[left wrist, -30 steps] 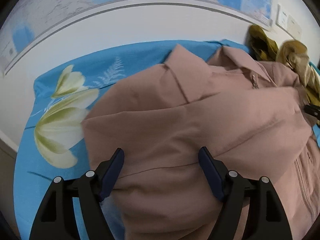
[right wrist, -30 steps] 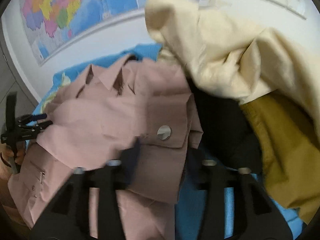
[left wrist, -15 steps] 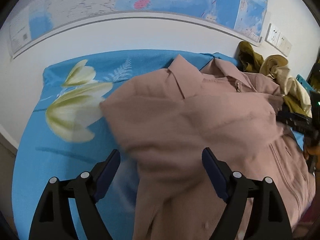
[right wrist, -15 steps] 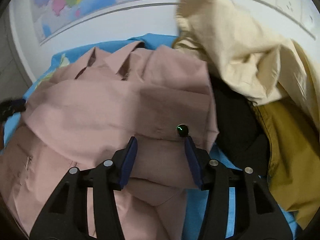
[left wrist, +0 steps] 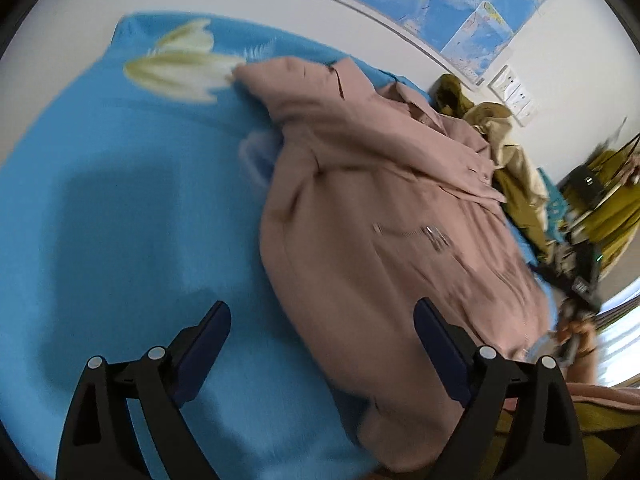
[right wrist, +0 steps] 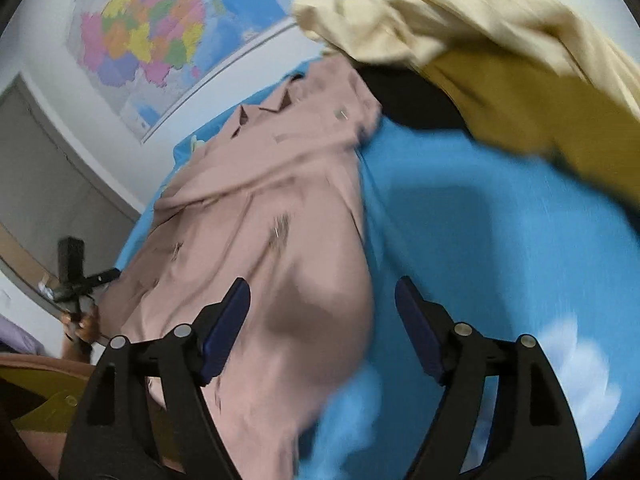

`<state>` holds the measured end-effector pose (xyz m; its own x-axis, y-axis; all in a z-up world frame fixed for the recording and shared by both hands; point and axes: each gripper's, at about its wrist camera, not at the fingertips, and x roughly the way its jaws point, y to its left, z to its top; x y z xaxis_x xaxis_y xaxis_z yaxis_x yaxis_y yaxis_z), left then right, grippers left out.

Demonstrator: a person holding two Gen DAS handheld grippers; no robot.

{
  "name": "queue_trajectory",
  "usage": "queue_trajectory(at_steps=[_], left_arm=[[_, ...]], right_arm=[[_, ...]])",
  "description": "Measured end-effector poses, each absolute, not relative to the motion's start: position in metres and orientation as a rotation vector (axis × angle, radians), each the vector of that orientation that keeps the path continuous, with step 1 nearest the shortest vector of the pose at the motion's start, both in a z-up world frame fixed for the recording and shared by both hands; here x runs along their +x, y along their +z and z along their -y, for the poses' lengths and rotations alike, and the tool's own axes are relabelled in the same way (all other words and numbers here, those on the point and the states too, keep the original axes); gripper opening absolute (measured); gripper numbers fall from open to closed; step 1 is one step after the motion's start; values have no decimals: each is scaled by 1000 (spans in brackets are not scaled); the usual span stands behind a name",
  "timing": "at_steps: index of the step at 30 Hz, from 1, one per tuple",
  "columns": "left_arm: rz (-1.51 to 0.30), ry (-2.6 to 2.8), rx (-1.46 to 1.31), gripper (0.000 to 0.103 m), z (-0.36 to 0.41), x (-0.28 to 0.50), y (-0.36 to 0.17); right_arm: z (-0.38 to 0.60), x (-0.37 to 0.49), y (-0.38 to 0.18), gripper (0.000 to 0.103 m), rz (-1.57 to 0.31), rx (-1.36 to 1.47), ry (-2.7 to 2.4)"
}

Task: Fold large clothes

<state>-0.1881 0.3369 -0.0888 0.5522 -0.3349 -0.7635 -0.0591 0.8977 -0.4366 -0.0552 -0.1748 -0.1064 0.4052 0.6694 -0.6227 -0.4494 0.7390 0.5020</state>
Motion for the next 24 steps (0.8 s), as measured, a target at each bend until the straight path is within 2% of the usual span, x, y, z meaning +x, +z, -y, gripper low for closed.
queue_trajectory(at_steps=[5, 8, 15, 16, 17, 18, 19, 20, 24], left_arm=[[-971, -297, -485, 90, -314, -213, -92], [-975, -357, -459, 96, -295, -220, -93], [-981, -525, -505, 96, -257, -206, -99], [-979, -532, -518, 91, -251, -200, -101], [-984, -528, -524, 79, -248, -197, -102], [-1004, -523, -525, 39, -245, -192, -104], [-1047, -503, -542, 19, -242, -184, -108], [-1065, -475, -566, 16, -243, -179, -108], [-973, -488, -624, 15, -262, -178, -70]], right_arm=[[181, -76, -117, 76, -917, 323, 809], [171, -81, -118, 77, -907, 321, 860], [144, -82, -118, 77, -903, 300, 988], [136, -83, -118, 74, -907, 283, 1000], [134, -83, -119, 59, -915, 289, 1008], [130, -80, -122, 48, -943, 317, 1029], [129, -77, -123, 26, -969, 344, 1028], [130, -75, -122, 12, -973, 370, 1035], [146, -83, -77, 9, -824, 480, 1098]])
